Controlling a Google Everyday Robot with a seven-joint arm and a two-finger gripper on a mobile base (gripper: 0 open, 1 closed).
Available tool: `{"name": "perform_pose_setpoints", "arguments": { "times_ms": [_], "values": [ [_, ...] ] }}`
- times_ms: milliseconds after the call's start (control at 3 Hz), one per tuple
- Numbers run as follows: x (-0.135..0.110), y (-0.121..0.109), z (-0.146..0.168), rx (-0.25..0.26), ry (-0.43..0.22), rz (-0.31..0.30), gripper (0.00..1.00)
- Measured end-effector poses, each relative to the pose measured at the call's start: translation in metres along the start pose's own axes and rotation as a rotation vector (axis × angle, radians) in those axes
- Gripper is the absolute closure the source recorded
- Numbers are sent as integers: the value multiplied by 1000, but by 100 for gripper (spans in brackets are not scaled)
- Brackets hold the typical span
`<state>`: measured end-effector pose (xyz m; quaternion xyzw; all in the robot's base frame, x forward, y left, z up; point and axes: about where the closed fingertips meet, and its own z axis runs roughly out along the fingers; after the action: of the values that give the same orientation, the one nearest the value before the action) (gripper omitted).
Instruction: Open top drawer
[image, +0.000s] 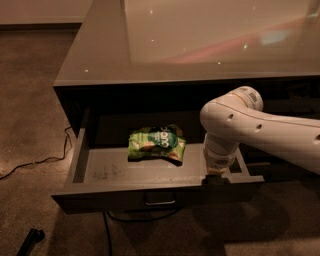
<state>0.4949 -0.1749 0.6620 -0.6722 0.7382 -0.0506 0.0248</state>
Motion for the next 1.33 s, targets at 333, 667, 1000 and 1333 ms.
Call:
{"name": "perform_pose_setpoints", "arguments": {
  "times_ms": [333, 667, 1000, 1333],
  "values": [
    [0, 8, 0, -24, 4, -12, 100],
    [1, 10, 2, -39, 10, -18, 100],
    [0, 16, 10, -69, 28, -52, 100],
    [0, 16, 10, -69, 28, -52, 81]
  ]
}}
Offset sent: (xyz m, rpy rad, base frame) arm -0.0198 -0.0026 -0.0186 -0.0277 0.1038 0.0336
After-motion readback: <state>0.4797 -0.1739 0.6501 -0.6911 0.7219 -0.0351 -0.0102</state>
